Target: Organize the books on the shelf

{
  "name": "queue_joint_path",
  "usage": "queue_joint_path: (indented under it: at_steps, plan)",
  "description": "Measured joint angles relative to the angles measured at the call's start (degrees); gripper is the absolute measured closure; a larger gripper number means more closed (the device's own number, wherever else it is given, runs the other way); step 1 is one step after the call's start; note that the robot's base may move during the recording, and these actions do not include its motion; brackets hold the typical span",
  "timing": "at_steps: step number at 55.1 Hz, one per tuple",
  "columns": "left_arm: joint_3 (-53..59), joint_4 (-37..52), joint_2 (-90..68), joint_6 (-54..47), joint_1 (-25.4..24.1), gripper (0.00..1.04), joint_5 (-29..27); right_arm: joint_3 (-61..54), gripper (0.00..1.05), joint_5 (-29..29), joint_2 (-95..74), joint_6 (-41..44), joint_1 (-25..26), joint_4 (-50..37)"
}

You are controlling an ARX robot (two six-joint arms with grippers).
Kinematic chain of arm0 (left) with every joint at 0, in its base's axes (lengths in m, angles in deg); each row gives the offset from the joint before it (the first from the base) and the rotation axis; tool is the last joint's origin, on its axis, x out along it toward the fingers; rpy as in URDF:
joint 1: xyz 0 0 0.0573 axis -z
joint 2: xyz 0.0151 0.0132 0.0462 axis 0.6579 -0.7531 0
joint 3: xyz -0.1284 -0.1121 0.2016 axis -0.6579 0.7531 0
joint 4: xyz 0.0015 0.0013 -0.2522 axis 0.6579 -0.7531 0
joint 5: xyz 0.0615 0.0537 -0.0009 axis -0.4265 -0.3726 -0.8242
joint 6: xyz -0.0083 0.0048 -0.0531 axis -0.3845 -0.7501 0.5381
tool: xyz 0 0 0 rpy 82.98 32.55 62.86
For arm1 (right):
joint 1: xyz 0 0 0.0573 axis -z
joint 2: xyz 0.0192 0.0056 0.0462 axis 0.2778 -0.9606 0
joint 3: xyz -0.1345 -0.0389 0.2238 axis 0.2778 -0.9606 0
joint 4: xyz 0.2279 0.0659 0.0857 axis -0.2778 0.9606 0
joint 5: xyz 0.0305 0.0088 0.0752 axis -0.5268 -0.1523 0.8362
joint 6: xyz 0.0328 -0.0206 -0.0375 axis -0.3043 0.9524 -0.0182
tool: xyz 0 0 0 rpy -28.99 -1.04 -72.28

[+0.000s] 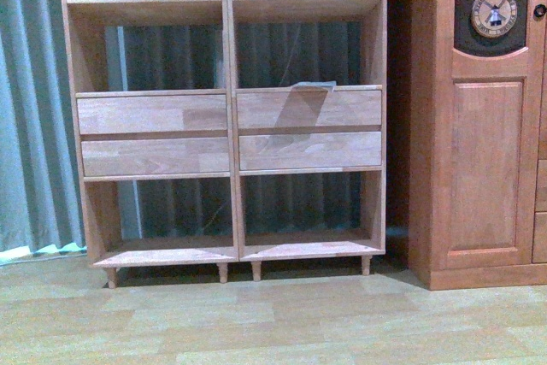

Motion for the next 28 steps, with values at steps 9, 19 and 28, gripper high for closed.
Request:
queue_joint_path:
  at_steps: [9, 19, 28]
  plan:
    - [0.0, 0.0, 0.0, 0.0, 0.0, 0.07, 0.0, 0.0, 0.07, 0.0, 0.0, 0.0, 0.0, 0.0]
    - [0.0, 0.0, 0.0, 0.0, 0.0, 0.07, 0.0, 0.0, 0.07, 0.0, 0.0, 0.0, 0.0, 0.0]
    - [0.0, 0.0, 0.0, 0.0, 0.0, 0.07, 0.0, 0.0, 0.07, 0.0, 0.0, 0.0, 0.0, 0.0]
